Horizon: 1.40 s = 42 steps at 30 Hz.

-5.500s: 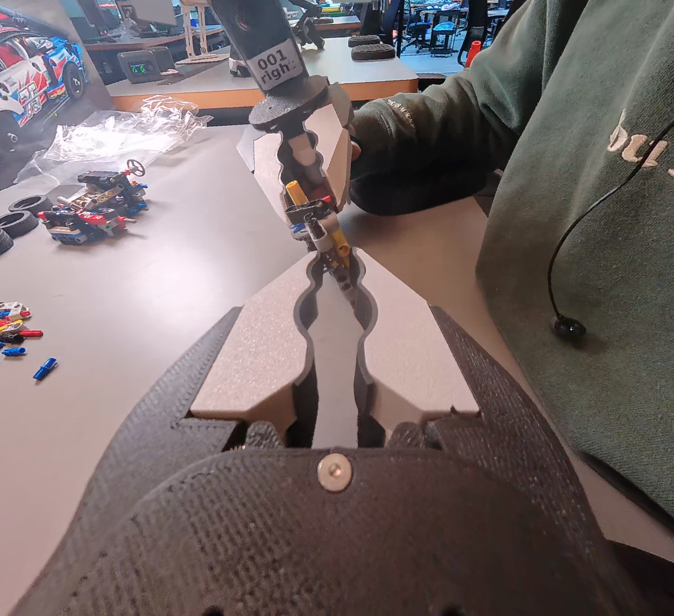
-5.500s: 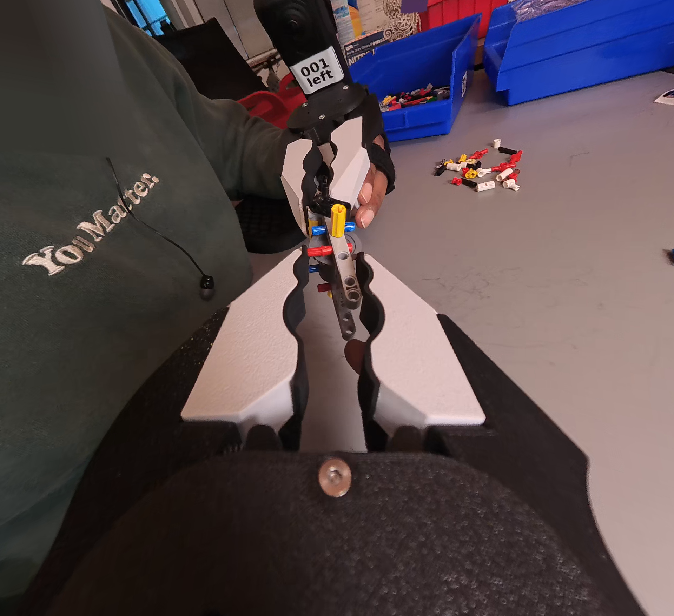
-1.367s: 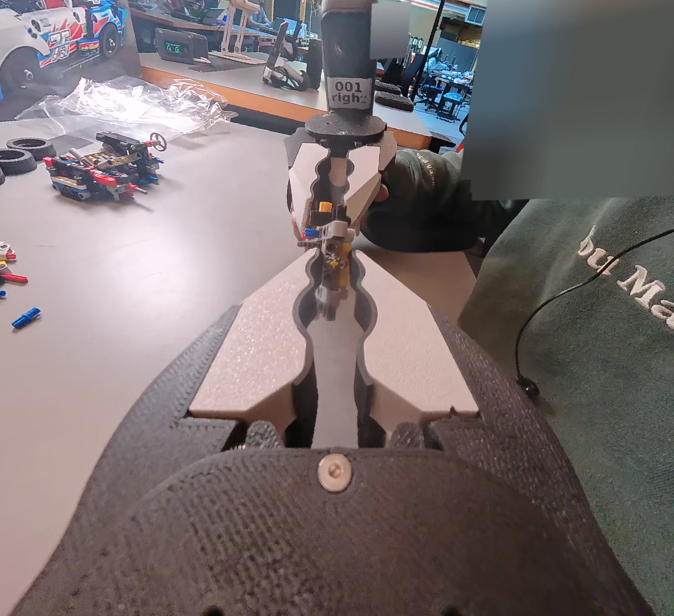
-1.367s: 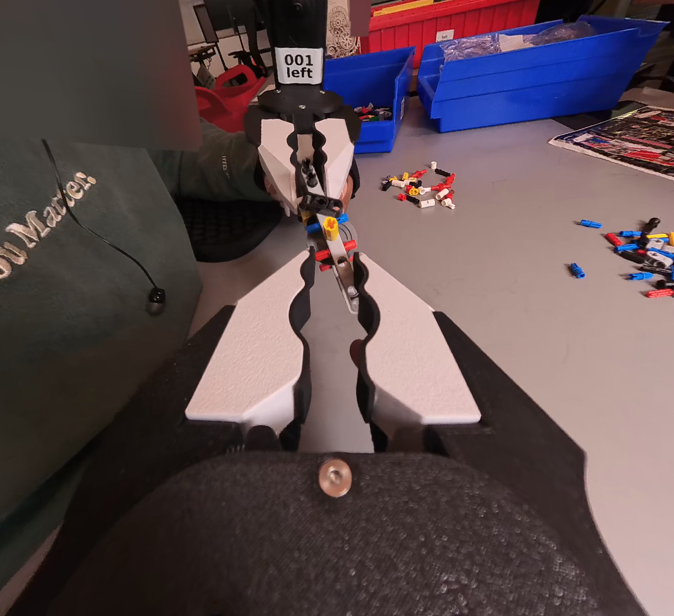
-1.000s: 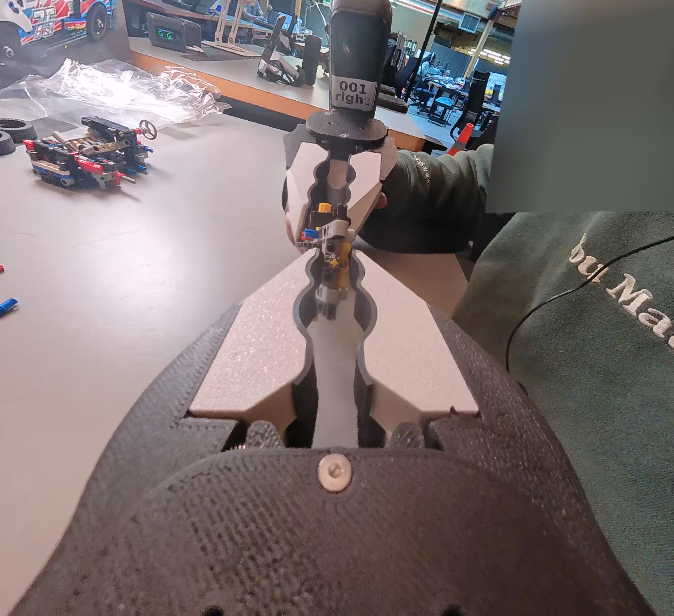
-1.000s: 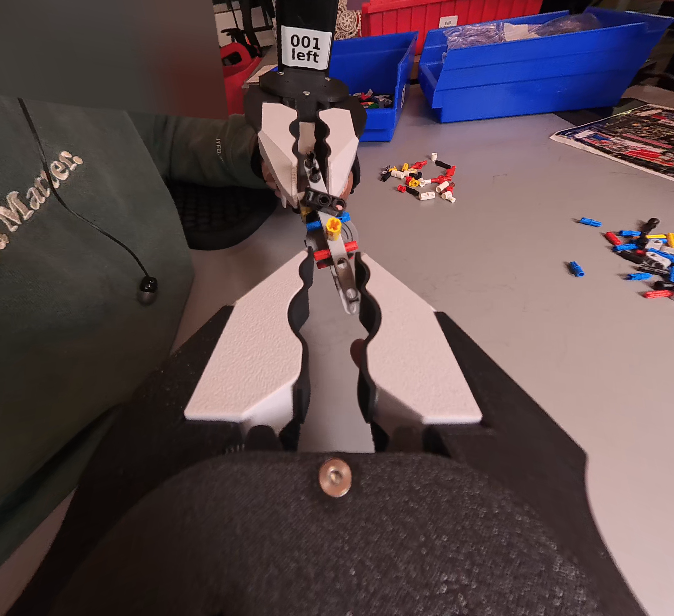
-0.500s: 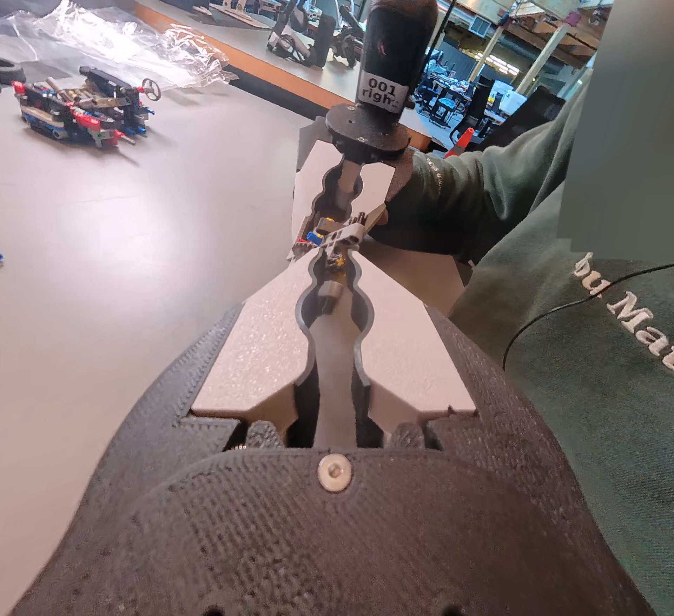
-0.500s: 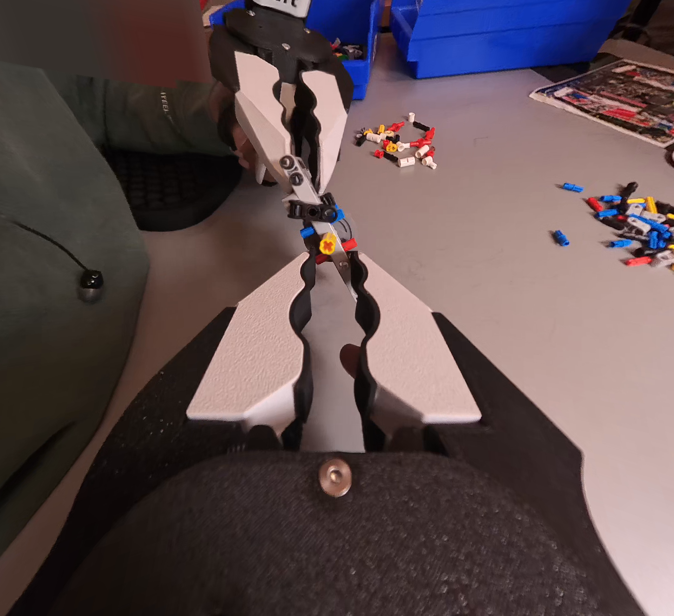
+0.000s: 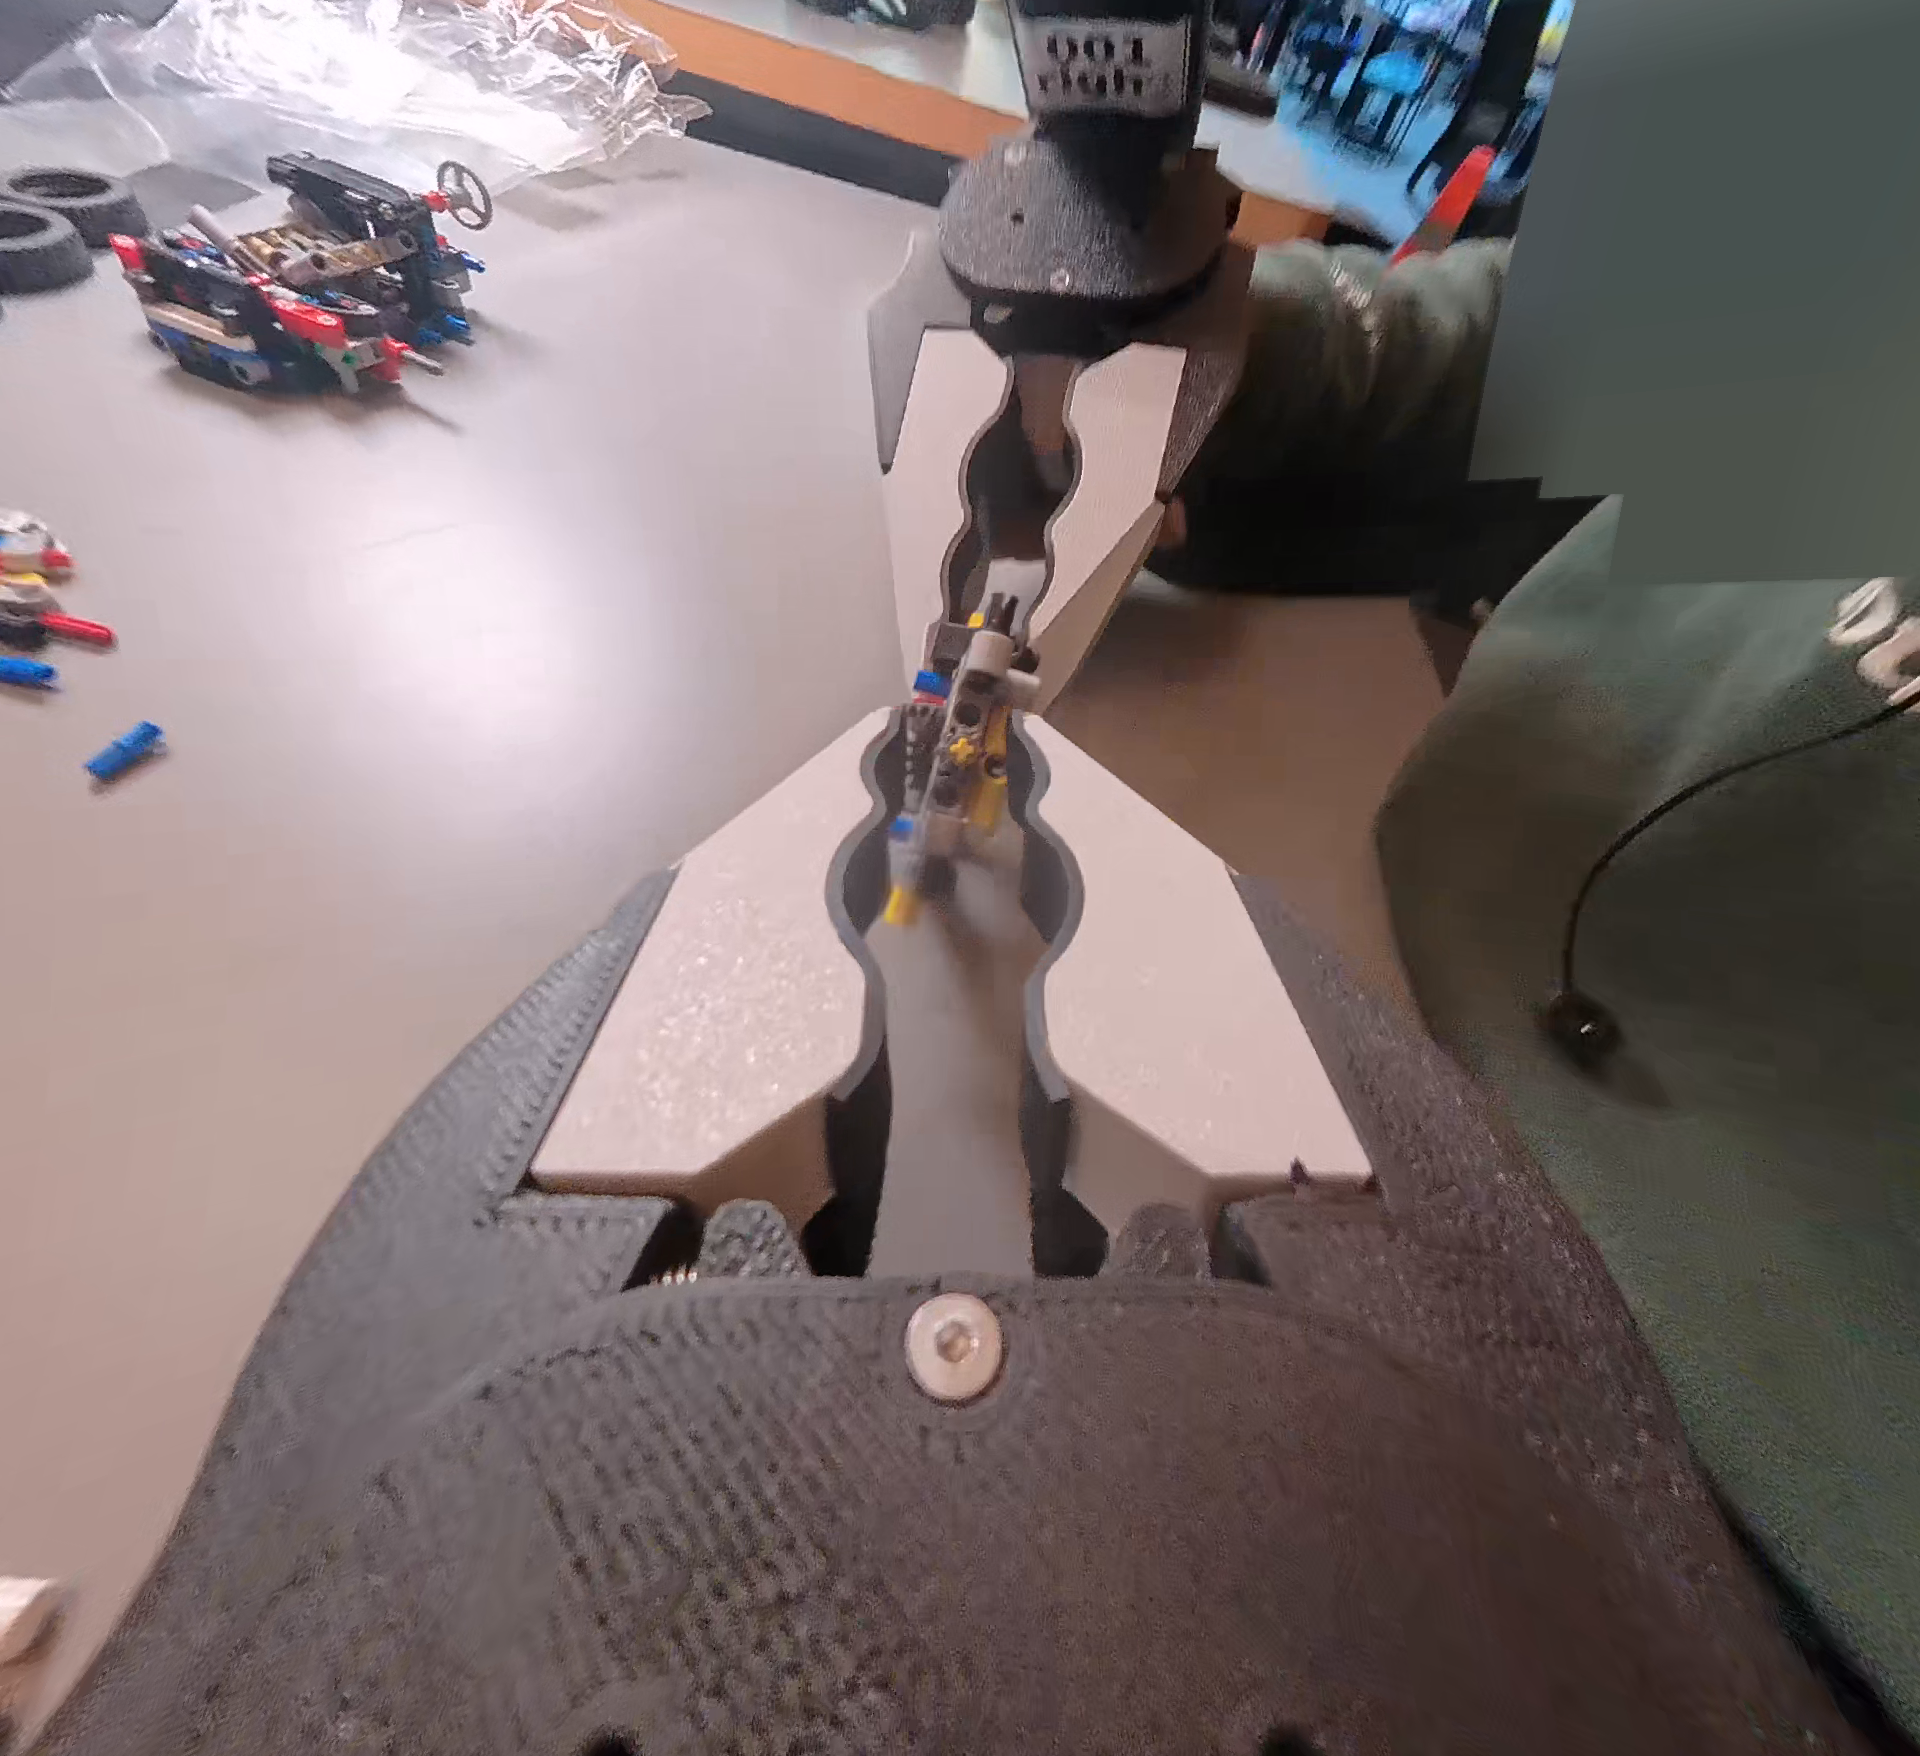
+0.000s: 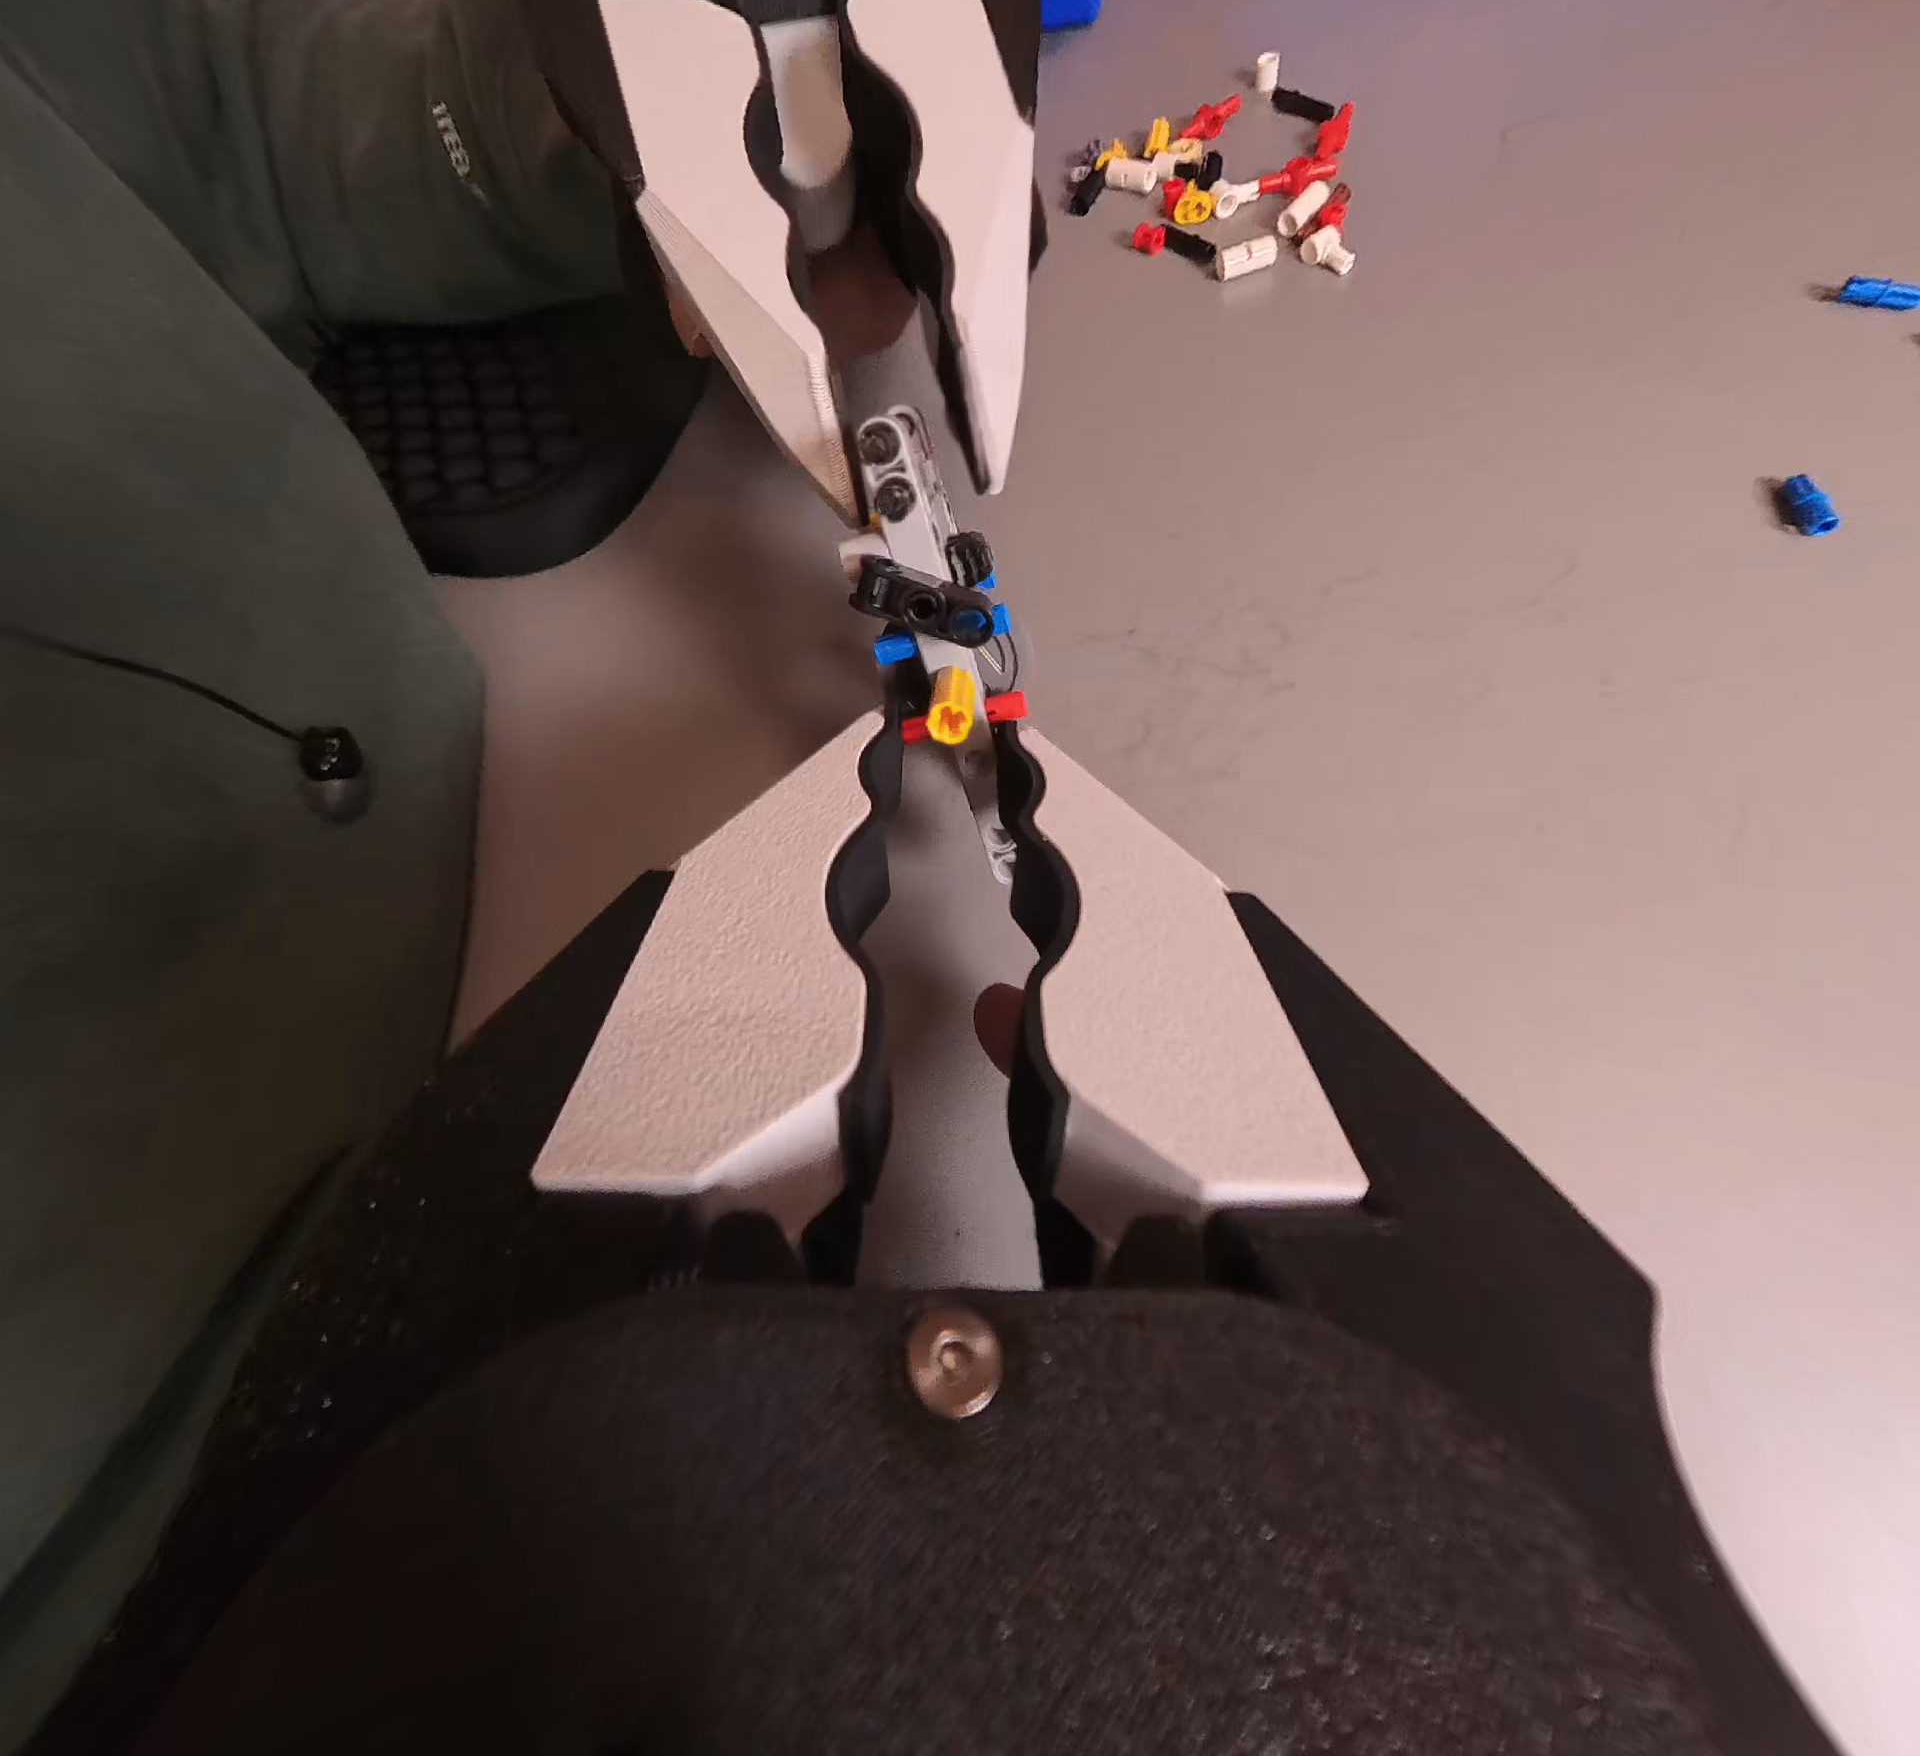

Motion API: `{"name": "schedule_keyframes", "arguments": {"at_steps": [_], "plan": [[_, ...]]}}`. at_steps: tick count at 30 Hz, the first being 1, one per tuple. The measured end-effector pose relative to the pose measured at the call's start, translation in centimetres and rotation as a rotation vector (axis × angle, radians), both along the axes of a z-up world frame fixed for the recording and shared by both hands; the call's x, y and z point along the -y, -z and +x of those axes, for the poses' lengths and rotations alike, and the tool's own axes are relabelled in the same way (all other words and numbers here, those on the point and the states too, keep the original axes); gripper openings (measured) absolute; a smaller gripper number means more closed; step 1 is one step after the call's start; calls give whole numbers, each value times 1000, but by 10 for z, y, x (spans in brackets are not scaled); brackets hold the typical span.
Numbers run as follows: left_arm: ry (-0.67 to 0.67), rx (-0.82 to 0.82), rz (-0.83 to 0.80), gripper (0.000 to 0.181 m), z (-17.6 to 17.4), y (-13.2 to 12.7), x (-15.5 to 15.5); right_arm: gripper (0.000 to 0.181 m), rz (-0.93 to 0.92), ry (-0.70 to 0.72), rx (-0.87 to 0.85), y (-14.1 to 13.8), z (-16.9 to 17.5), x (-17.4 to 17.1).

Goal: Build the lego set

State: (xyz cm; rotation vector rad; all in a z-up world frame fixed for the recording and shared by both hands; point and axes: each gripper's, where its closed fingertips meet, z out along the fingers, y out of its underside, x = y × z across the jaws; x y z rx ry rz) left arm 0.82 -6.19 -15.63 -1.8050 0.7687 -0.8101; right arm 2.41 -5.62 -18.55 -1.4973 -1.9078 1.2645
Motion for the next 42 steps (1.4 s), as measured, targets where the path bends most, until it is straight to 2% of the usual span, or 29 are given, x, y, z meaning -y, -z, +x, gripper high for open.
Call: {"name": "schedule_keyframes", "arguments": {"at_steps": [3,7,9,11,13,18,23,29,42], "plan": [[41,-109,41,22,6,5,6,17,37,-17,60,-1,6,2],[100,-153,74,27,19,6,13,17,80,-57,112,0,11,11],[118,-180,68,25,22,9,16,17,112,-60,119,0,11,13],[134,-206,81,15,25,12,18,17,120,-65,119,-1,11,16],[117,-235,89,14,23,14,16,17,135,-50,95,-3,11,13],[79,-157,88,14,17,9,10,18,100,-31,-58,-13,7,6],[75,-129,25,14,16,19,10,17,80,-1,-132,-10,8,4],[77,-98,-17,14,17,22,9,20,184,-7,-112,2,6,4],[49,-123,-28,15,15,23,9,18,89,35,-42,2,4,5]]}}
